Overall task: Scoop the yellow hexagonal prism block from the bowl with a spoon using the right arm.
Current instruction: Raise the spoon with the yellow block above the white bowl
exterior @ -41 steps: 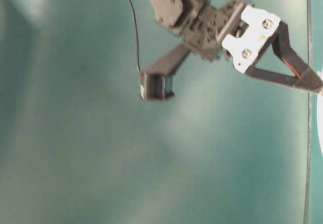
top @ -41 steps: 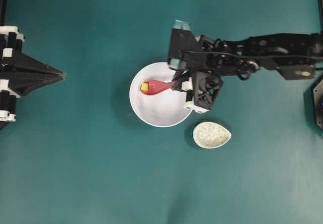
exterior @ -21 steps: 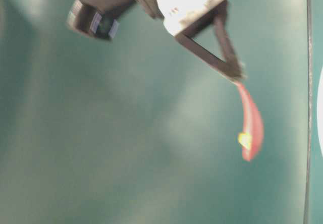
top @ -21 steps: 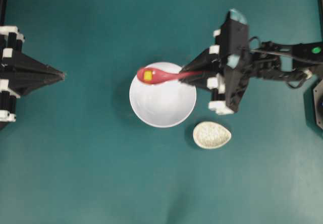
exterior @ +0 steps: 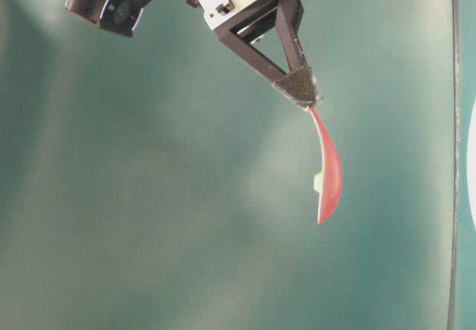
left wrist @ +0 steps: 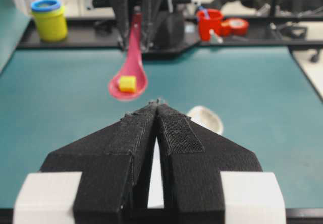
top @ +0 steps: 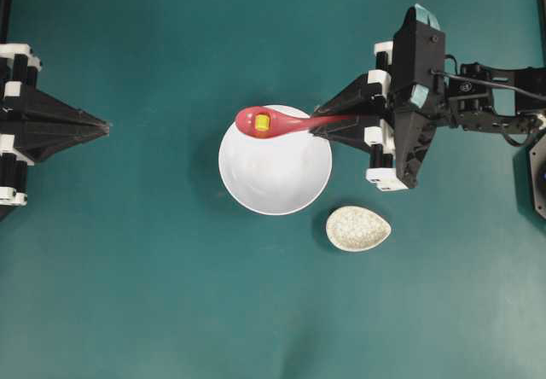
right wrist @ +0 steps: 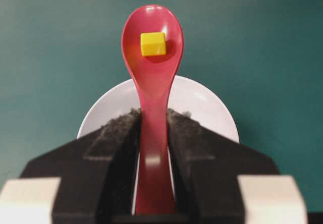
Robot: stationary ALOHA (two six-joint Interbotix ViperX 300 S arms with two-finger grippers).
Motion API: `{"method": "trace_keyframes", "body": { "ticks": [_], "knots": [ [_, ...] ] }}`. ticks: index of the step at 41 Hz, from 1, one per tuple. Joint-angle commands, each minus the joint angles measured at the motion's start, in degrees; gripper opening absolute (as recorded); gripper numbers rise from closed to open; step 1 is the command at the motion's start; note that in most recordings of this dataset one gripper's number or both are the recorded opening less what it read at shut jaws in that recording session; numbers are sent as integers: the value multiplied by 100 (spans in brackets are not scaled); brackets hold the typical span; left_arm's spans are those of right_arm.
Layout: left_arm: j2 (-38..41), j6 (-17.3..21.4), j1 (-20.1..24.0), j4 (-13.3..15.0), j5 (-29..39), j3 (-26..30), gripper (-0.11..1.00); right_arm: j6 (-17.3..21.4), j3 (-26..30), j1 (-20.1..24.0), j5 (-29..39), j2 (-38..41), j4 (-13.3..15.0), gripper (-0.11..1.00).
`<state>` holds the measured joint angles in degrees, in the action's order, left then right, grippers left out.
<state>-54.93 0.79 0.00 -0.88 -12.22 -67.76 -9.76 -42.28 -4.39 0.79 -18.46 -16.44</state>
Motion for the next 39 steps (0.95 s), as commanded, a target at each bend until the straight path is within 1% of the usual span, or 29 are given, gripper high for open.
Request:
{"method": "trace_keyframes", "body": {
  "ticks": [1,39],
  "knots": [
    [44,0,0,-18,-26,97,0,0,88,18,-18,-105,-9,22],
    [35,0,0,-18,18,88,0,-26,79,18,-193,-105,9,22]
  ]
}}
